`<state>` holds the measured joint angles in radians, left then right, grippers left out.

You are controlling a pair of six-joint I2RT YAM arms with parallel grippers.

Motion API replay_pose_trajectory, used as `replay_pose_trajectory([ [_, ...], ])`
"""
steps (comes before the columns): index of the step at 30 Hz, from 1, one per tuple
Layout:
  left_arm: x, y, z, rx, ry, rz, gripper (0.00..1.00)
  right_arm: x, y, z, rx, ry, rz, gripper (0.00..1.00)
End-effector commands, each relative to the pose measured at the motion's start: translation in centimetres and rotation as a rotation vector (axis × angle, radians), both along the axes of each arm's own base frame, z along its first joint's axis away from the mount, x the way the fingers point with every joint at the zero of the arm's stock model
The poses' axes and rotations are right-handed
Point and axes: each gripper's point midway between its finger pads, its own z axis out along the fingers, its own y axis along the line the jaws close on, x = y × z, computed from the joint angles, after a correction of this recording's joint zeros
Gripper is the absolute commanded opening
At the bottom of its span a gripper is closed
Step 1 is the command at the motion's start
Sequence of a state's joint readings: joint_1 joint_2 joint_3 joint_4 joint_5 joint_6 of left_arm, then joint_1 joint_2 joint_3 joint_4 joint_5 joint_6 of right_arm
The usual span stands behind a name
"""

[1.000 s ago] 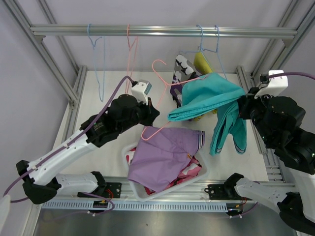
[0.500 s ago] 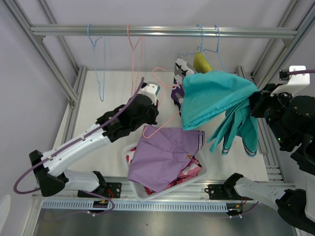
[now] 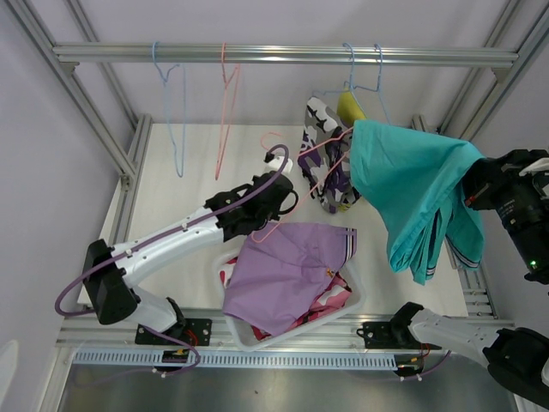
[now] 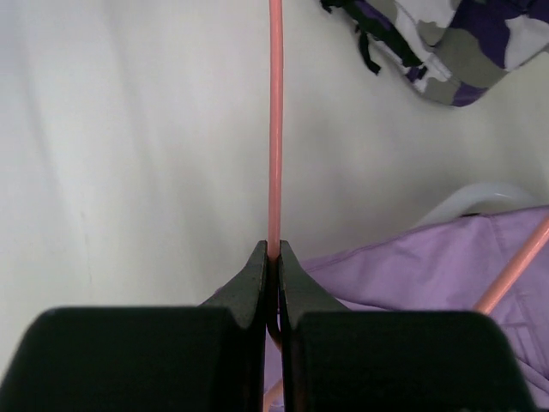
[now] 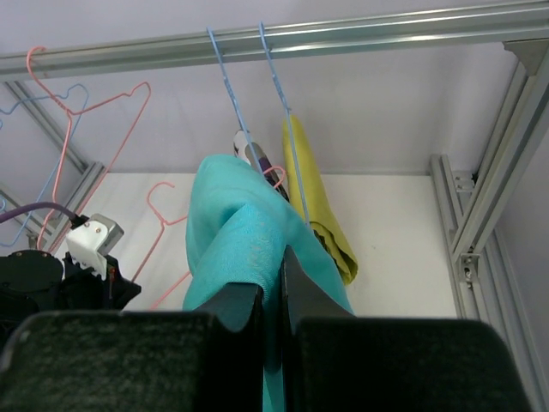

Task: Remove the trousers from the hanger
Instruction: Remove the trousers from the hanger, then place the trousers in the bin.

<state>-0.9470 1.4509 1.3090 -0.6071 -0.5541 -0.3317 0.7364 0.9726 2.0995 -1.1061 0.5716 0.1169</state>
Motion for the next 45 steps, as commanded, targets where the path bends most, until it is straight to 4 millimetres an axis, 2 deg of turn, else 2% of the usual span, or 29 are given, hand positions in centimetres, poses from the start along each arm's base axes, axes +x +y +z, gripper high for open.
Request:
replay_pose_trajectory([
  [1, 1.0, 1.6, 1.3, 0.067, -0.066, 0.077, 0.00, -0.3, 0.3, 2.1, 0.071, -0.072, 0.027, 0.00],
  [3, 0.9, 1.8, 2.0, 0.056, -0.075, 0.085, 0.01, -0.3, 0.7, 1.3, 0.068, -0.051, 0.043, 0.00],
  [4, 0.6, 2.0, 3.4, 0.016, -0.097, 0.078, 0.01, -0.4, 0.8, 1.0, 0.070, -0.044, 0.051, 0.00],
  [6, 0.0, 1.6, 4.7, -0.056, -0.114, 0.043, 0.00, -0.4, 1.7, -0.3, 0.073, -0.027, 0.090, 0.00],
  [7, -0.7, 1.8, 6.8, -0.109, -0.148, 0.027, 0.00, -0.4, 2.4, -0.8, 0.074, -0.026, 0.120, 0.00],
  [10, -2.0, 1.9, 9.4, -0.189, -0.185, -0.017, 0.01, -0.1, 3.6, -2.9, 0.082, 0.000, 0.156, 0.00],
  [11, -2.7, 2.5, 10.9, -0.235, -0.213, -0.024, 0.00, 0.0, 3.9, -3.4, 0.084, 0.006, 0.167, 0.00],
  [12, -3.1, 2.7, 11.3, -0.255, -0.222, -0.039, 0.01, 0.5, 4.8, -4.5, 0.086, 0.021, 0.182, 0.00],
  [14, -4.1, 3.2, 13.6, -0.337, -0.268, -0.059, 0.01, 0.4, 5.9, -4.9, 0.109, 0.015, 0.230, 0.00],
  [15, -4.4, 3.2, 13.7, -0.353, -0.272, -0.073, 0.00, 0.8, 6.7, -6.2, 0.096, 0.042, 0.246, 0.00],
  [18, -5.0, 4.6, 15.9, -0.407, -0.333, -0.069, 0.00, 0.9, 8.6, -7.1, 0.121, 0.051, 0.316, 0.00],
  [19, -5.0, 5.0, 16.1, -0.405, -0.348, -0.057, 0.00, 1.1, 9.6, -8.4, 0.118, 0.079, 0.347, 0.00],
  [20, -5.0, 5.4, 16.5, -0.409, -0.360, -0.049, 0.01, 1.2, 10.1, -8.4, 0.133, 0.071, 0.360, 0.00],
  [22, -5.1, 5.8, 16.8, -0.410, -0.376, -0.043, 0.01, 1.6, 11.2, -9.7, 0.134, 0.098, 0.389, 0.00],
  [28, -5.0, 6.1, 17.0, -0.397, -0.374, -0.031, 0.01, 1.3, 14.8, -10.3, 0.175, 0.129, 0.533, 0.00],
  [32, -5.1, 6.7, 17.3, -0.395, -0.386, -0.022, 0.01, 1.5, 17.3, -11.5, 0.196, 0.153, 0.595, 0.00],
  [33, -5.1, 6.7, 17.5, -0.401, -0.390, -0.020, 0.01, 1.4, 18.5, -12.6, 0.184, 0.179, 0.618, 0.00],
  [35, -5.2, 6.8, 17.6, -0.409, -0.395, -0.021, 0.01, 1.6, 19.6, -13.2, 0.179, 0.180, 0.615, 0.00],
  [36, -5.2, 6.9, 17.5, -0.406, -0.396, -0.017, 0.01, 1.2, 21.1, -14.1, 0.155, 0.195, 0.631, 0.00],
  [38, -5.1, 7.1, 17.6, -0.408, -0.399, -0.009, 0.01, 0.5, 22.8, -14.2, 0.141, 0.187, 0.652, 0.00],
  [39, -5.1, 7.2, 17.7, -0.410, -0.402, -0.004, 0.01, -0.4, 23.9, -14.2, 0.124, 0.185, 0.672, 0.00],
  [40, -5.2, 7.2, 17.6, -0.410, -0.401, -0.004, 0.01, -0.6, 25.3, -14.8, 0.102, 0.198, 0.680, 0.00],
  [41, -5.2, 7.5, 18.2, -0.423, -0.411, 0.000, 0.00, -1.0, 26.1, -15.1, 0.090, 0.204, 0.692, 0.00],
  [42, -5.3, 7.6, 17.9, -0.417, -0.409, 0.002, 0.01, -1.2, 26.8, -15.2, 0.082, 0.206, 0.691, 0.00],
  [43, -5.3, 7.7, 18.1, -0.422, -0.414, 0.006, 0.01, -2.1, 28.6, -16.1, 0.060, 0.220, 0.723, 0.00],
  [45, -5.4, 8.2, 18.4, -0.429, -0.427, 0.013, 0.01, -2.8, 30.1, -17.2, 0.042, 0.238, 0.735, 0.00],
])
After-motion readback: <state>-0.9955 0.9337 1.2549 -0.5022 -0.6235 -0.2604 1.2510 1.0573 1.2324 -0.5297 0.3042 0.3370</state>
